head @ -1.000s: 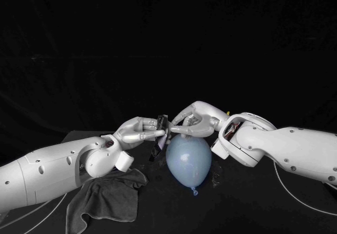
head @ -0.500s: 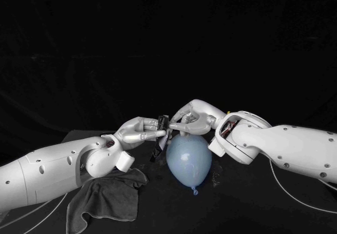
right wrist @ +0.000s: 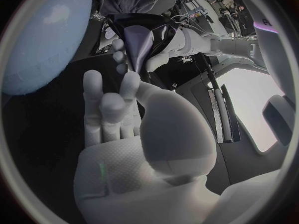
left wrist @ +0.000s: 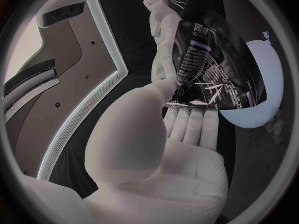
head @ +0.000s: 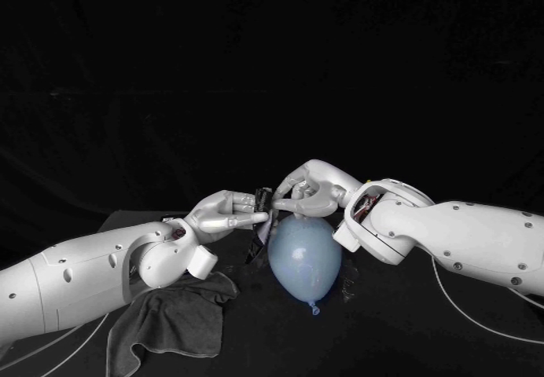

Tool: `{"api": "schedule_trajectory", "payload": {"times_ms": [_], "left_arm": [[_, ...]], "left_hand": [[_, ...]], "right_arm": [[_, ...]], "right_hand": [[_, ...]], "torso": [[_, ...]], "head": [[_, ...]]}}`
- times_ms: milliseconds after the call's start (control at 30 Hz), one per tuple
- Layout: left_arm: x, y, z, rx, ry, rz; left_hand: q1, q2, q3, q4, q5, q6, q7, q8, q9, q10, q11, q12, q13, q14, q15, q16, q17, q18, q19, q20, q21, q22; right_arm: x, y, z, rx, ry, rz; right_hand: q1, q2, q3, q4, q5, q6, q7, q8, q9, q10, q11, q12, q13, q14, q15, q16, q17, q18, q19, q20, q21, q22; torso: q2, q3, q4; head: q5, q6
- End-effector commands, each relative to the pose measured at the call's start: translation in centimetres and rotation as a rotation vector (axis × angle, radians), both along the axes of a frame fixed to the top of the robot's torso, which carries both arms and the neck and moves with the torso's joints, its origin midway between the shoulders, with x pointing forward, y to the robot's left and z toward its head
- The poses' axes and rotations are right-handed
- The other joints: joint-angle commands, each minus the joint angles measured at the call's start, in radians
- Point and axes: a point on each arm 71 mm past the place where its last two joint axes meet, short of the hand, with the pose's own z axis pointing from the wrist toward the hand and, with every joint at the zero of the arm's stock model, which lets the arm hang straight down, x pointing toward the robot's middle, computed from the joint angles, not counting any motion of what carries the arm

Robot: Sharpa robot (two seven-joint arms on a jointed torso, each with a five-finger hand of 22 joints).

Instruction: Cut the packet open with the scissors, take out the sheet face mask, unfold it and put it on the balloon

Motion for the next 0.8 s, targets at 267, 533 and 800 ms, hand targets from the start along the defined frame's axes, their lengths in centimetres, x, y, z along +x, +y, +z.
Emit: {"api": "schedule_trajectory", "payload": {"times_ms": [267,533,800], "left_arm": [[-0.1,-0.9,0.5,-0.002,-0.023,-0.001],[0.1,-0.6,0.2,0.055,-0.029,0.034],[0.1,-0.3,0.1,0.085,-0.027,0.053]], "left_hand": [[-0.054,-0.016,-0.030,0.011,-0.003,-0.027,0.026,-0.020,-0.002,-0.026,0.012,-0.003,0.001,-0.056,0.020,-0.041,-0.008,0.006,-0.086,0.043,-0.079,-0.022],[-0.095,-0.014,-0.351,0.088,0.004,-0.208,0.064,-0.089,-0.035,-0.185,0.059,0.003,0.003,-0.268,0.076,-0.060,-0.036,-0.087,-0.409,0.054,-0.223,-0.031],[0.015,-0.087,-0.673,0.229,0.008,-0.445,0.061,-0.146,-0.093,-0.360,0.094,-0.003,-0.003,-0.495,0.110,-0.053,-0.054,-0.114,-0.656,0.064,-0.256,-0.050]], "right_arm": [[-0.3,0.1,-0.2,0.067,0.056,-0.035],[-0.3,-0.7,-0.2,0.091,0.078,-0.078],[-0.1,-1.3,-0.2,0.087,0.070,-0.117]], "right_hand": [[-0.040,-0.007,0.058,-0.036,0.008,-0.004,-0.017,0.057,0.058,0.049,-0.017,0.212,0.206,0.045,-0.007,0.149,0.154,-0.025,0.049,-0.009,0.163,0.128],[-0.062,-0.009,0.083,-0.052,0.008,-0.012,-0.020,0.078,0.082,0.052,-0.019,0.260,0.261,0.051,-0.009,0.182,0.187,-0.031,0.057,-0.013,0.207,0.167],[-0.068,-0.010,0.090,-0.058,0.008,-0.015,-0.021,0.084,0.090,0.053,-0.019,0.275,0.277,0.054,-0.010,0.193,0.199,-0.032,0.057,-0.013,0.217,0.176]], "torso": [[0.000,-0.0003,0.0004],[0.000,0.0004,-0.0005],[0.000,0.0006,-0.0007]], "head": [[-0.001,0.001],[0.001,0.002],[-0.002,0.002]]}}
